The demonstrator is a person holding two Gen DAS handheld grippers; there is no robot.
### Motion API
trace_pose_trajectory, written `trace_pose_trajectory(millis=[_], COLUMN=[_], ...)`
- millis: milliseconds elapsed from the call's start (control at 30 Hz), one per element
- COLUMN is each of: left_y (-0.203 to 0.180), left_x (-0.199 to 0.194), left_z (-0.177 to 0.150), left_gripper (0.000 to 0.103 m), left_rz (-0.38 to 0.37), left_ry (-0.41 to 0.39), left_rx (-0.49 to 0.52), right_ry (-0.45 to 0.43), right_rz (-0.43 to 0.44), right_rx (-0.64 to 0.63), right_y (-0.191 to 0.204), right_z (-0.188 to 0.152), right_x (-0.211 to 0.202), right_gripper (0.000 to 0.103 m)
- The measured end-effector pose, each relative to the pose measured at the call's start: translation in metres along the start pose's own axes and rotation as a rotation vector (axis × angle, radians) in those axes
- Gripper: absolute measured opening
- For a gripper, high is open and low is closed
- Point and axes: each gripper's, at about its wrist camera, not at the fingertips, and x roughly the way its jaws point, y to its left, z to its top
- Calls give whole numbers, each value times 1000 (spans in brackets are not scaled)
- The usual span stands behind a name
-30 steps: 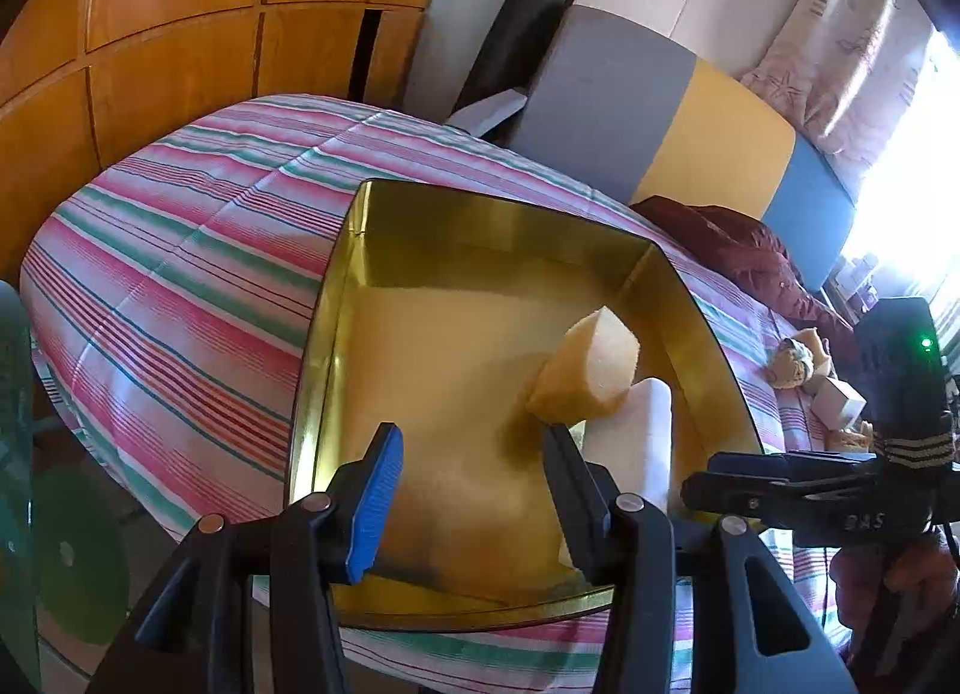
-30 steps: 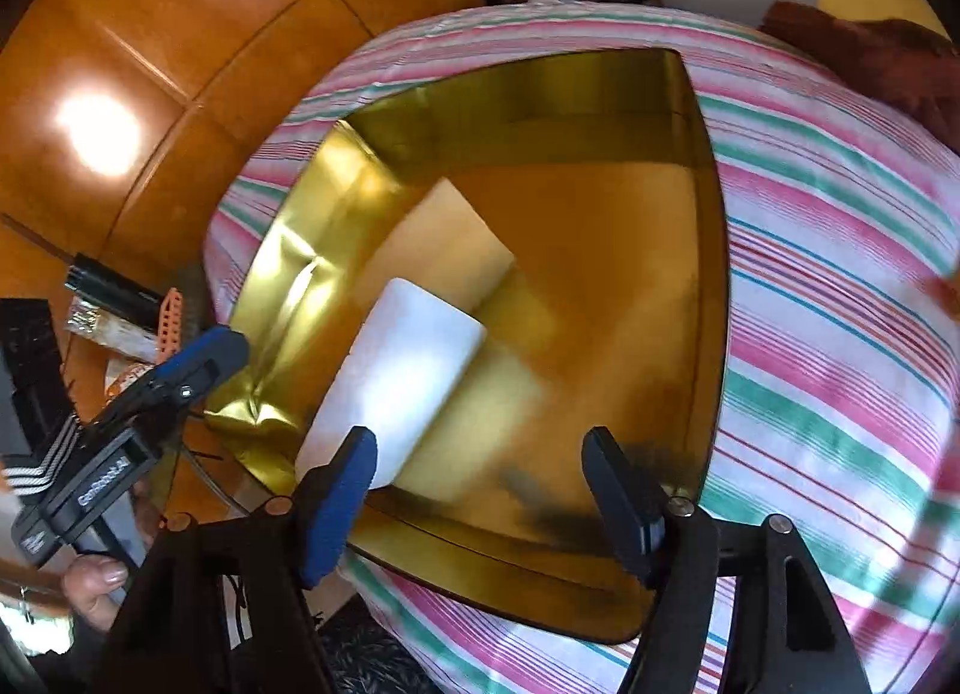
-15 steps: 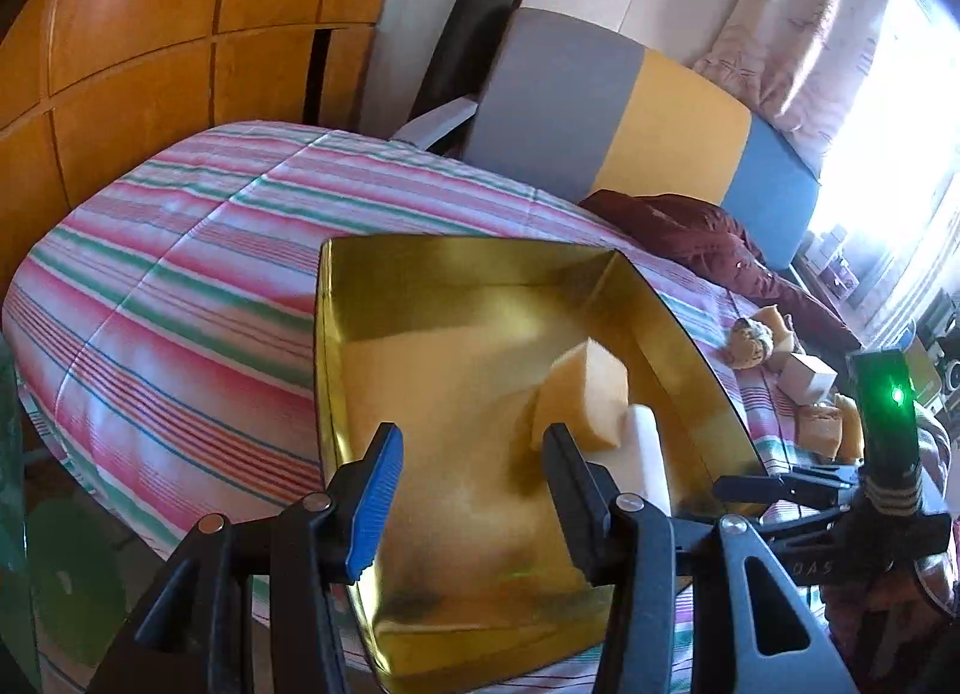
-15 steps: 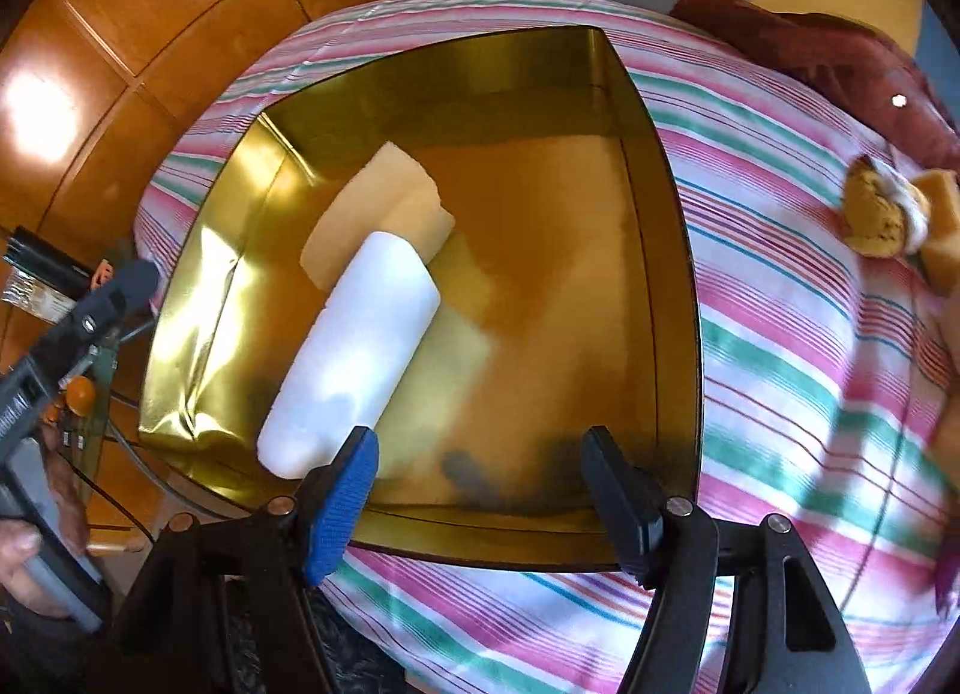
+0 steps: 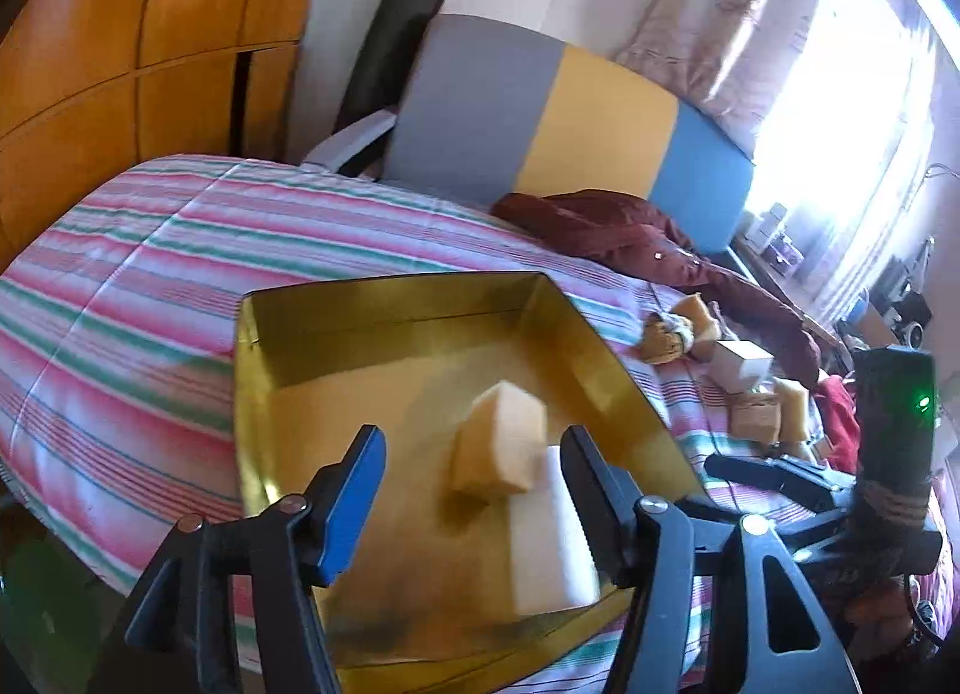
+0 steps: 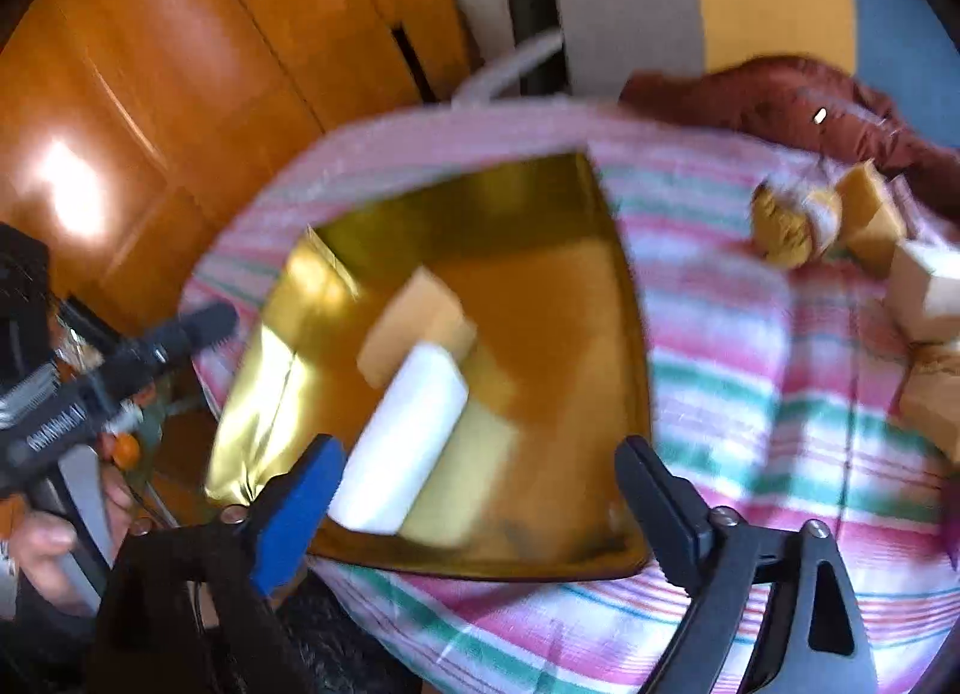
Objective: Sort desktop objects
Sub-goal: 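Move both open tools back toward the pile of items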
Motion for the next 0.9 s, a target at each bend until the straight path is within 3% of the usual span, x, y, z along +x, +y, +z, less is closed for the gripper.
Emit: trace_pose_trajectory(millis=[233,367,567,667,767,900], left_y=[-42,-70,-106,-120,-135,-151], left_x=[11,21,29,33,39,51], left_z=[0,-2,-4,-3,-5,-6], left_gripper=[65,65,65,66,66,66], left_rz=[-30,-70,-138,-186,-220,-272], left_ry=[31,60,69,77,106,156], left_rx=[118,184,249,266,287,293], right_ry=[-169,-252,-295,-337,-323,-240], right_rz=[-51,-183,-216,-288,-341,-330], right_rx=[49,69,380,489,505,557], right_y=[-40,-65,-161,-206,-245,-302], right_z=[-14,-24,-45,-56,-63,-69], right_x=[-63,-100,-156,-191,-209,-208], right_gripper=[98,103,103,103,103,103])
